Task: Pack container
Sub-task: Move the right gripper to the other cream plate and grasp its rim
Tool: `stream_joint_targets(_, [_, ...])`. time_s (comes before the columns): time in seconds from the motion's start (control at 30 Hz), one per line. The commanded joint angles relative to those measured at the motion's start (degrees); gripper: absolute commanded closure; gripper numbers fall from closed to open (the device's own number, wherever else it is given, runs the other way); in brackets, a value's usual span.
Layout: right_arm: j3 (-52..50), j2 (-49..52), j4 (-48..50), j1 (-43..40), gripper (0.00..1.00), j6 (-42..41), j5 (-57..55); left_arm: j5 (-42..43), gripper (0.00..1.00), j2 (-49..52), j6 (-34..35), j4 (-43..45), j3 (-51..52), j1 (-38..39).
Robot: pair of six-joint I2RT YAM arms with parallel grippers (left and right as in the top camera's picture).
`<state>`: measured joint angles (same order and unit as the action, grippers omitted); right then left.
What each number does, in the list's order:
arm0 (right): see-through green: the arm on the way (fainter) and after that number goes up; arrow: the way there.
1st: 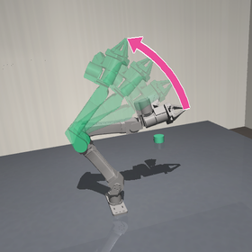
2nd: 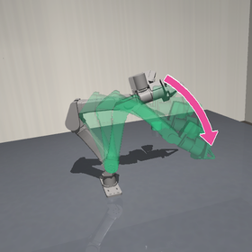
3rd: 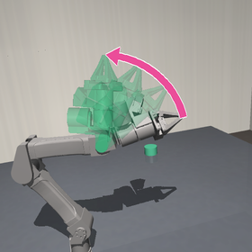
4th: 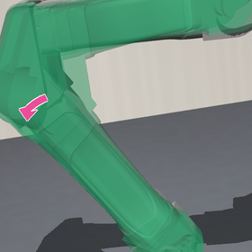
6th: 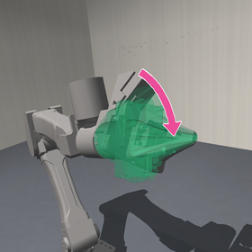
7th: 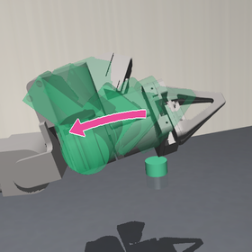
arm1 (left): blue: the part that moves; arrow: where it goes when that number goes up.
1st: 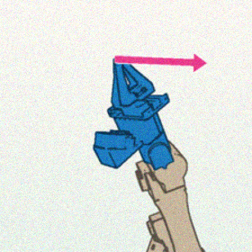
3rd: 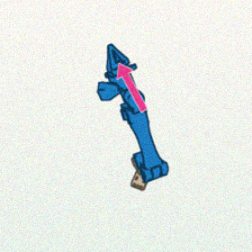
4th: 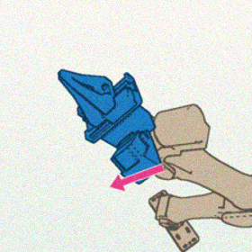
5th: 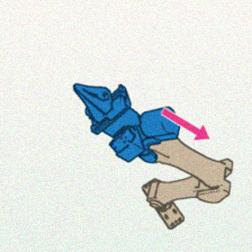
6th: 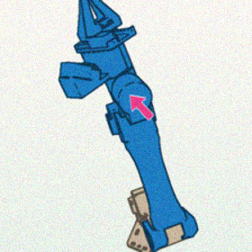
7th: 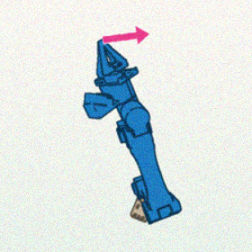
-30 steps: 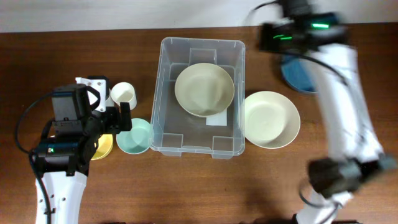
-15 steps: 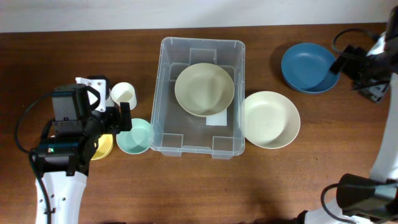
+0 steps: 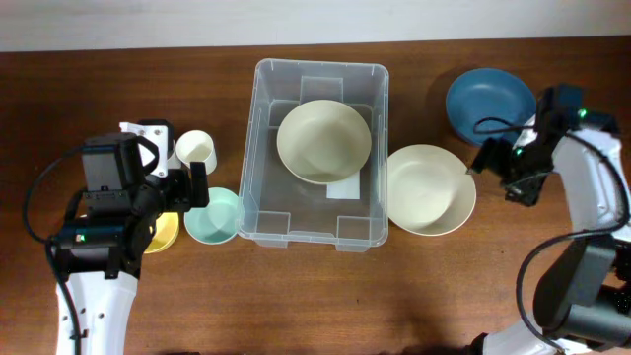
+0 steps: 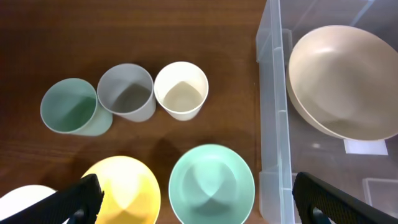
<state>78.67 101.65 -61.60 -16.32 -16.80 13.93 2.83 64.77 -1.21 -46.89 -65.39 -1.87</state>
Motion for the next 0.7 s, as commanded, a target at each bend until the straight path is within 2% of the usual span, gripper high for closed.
stream_joint_targets(0.0, [-6.08, -0.46, 4.90, -0.20, 0.13, 2.93, 4.35, 0.42, 0.00, 0.04, 0.35, 0.15, -1.05, -0.28])
stream_joint_targets(0.27, [-15.78, -0.09, 18.01, -0.13, 0.13, 2.95, 5.42, 0.42, 0.00, 0.04, 0.35, 0.15, -1.05, -0.28])
stream_joint_targets(0.6, [-16.44, 0.20, 20.09, 3.61, 0.15, 2.80, 4.15, 0.42, 0.00, 0.04, 0.35, 0.15, -1.05, -0.28])
stream_joint_targets(0.67, [-16.44, 0.83, 20.06, 4.74, 0.15, 0.15, 1.40, 0.44, 0.00, 0.04, 0.35, 0.13, -1.05, -0.28])
